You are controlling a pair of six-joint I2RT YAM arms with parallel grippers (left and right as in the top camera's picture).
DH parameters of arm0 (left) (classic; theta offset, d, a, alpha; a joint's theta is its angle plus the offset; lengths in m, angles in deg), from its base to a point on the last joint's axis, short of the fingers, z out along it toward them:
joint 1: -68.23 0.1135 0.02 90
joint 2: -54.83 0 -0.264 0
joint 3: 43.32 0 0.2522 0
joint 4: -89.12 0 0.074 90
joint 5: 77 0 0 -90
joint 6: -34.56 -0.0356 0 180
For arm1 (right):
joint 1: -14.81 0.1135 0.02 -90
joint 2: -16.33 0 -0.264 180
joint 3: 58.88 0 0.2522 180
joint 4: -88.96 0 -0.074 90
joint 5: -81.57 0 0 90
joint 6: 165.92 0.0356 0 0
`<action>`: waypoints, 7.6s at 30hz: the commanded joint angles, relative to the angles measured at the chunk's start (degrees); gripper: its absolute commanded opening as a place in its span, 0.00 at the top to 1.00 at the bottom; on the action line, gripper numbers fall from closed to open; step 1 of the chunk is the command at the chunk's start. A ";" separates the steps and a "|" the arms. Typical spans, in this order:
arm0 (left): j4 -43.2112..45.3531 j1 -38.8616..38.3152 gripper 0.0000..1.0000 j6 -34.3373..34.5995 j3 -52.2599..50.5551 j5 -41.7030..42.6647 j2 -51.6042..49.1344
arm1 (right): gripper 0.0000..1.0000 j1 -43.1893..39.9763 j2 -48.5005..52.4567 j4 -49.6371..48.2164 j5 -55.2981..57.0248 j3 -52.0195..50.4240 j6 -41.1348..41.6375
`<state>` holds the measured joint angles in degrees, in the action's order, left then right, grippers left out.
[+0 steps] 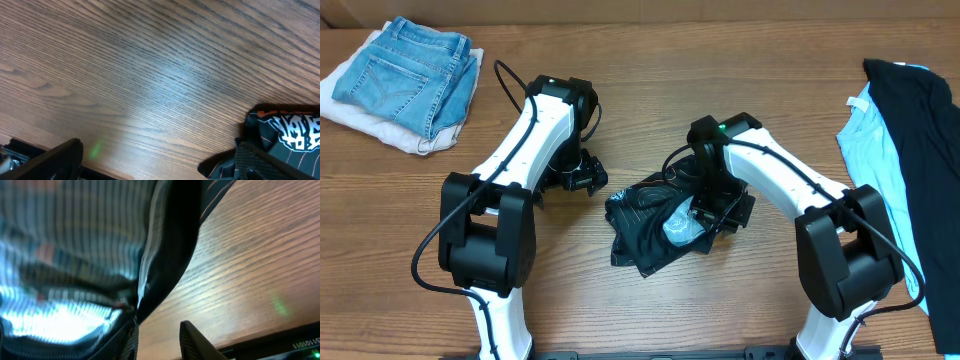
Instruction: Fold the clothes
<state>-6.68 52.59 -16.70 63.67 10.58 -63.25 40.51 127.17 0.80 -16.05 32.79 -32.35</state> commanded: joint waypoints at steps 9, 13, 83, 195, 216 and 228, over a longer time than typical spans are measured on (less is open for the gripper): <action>0.31 0.42 0.00 -1.09 -0.28 -0.70 0.76 | 0.38 7.34 -2.40 -8.48 -14.53 0.92 -16.76; 0.24 2.03 0.00 -1.79 -0.28 -0.74 0.76 | 0.25 11.89 -2.40 -12.50 -12.39 0.92 -21.11; 1.05 10.88 0.04 -15.69 -0.31 7.13 0.76 | 0.27 9.90 -3.87 -1.55 -6.14 7.30 -11.32; 21.24 15.54 0.00 -17.55 -15.34 6.43 0.74 | 0.00 -36.41 -3.91 -16.70 -1.44 -3.23 -15.52; 23.54 15.61 0.00 -16.87 -15.34 7.63 0.74 | 0.00 -36.41 -3.91 -27.96 -1.42 -3.23 -15.30; 25.11 15.61 0.00 -16.90 -15.34 14.53 0.74 | 0.00 -36.41 -3.91 -28.57 -1.42 -3.23 -15.30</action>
<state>16.75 67.96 -33.29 48.89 22.32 -61.92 4.07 125.10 -27.50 -18.04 29.95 -47.48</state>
